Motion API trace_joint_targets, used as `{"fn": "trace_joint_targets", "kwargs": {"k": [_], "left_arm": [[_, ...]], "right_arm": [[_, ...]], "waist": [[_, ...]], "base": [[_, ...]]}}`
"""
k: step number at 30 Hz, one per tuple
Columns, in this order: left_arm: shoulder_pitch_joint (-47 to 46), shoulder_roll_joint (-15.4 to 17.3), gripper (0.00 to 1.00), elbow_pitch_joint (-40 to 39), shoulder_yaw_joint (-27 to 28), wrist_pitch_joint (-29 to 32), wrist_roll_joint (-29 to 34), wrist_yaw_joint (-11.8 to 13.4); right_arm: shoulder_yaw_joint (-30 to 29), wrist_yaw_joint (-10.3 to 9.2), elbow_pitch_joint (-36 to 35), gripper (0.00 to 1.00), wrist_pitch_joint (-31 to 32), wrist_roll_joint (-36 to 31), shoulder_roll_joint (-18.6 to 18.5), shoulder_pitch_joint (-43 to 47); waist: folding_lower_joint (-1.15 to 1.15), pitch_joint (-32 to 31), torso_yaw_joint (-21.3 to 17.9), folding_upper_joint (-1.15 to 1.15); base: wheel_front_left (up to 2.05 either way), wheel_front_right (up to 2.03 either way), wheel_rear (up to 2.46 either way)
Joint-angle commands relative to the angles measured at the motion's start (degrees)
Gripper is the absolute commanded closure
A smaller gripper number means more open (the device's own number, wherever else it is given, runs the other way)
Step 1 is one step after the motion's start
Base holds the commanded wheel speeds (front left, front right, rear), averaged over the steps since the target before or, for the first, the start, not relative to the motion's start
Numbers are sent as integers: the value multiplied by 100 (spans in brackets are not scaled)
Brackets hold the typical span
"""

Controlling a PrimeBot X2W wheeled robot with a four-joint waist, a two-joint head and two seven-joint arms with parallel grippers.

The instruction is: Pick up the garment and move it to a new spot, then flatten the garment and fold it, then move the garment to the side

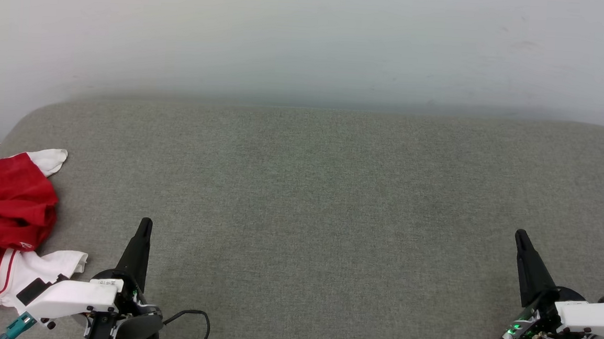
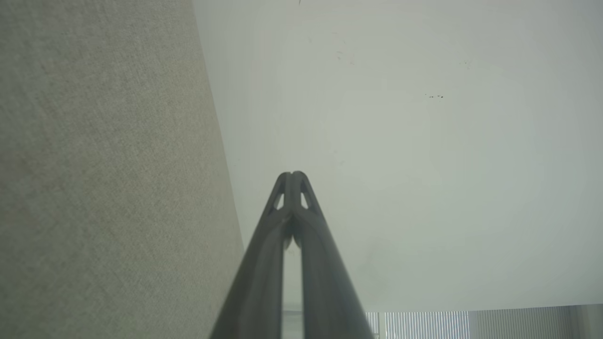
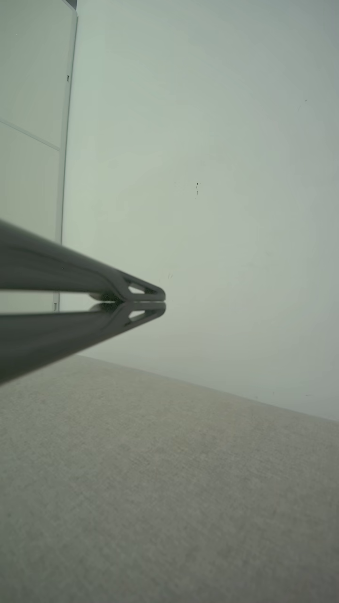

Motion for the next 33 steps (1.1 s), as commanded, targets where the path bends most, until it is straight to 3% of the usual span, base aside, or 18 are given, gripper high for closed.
{"fn": "trace_joint_targets", "kwargs": {"k": [1, 31, 32, 33], "left_arm": [[-44, -13, 100, -12, 13, -5, 22, -26], [-44, -13, 100, -13, 14, -5, 22, -26], [0, 0, 0, -1, -1, -2, 1, 0], [17, -3, 0, 41, -11, -6, 0, 2]], "right_arm": [[5, -3, 2, 100, -10, -5, 32, -92], [5, -3, 2, 100, -10, -5, 32, -92], [0, 0, -1, 0, -2, -2, 0, 1], [3, 0, 31, 0, -3, -4, 0, 29]], "waist": [[0, 0, 0, 0], [0, 0, 0, 0], [0, 0, 0, 0], [0, 0, 0, 0]], "base": [[0, 0, 0], [0, 0, 0], [0, 0, 0], [0, 0, 0]]}}
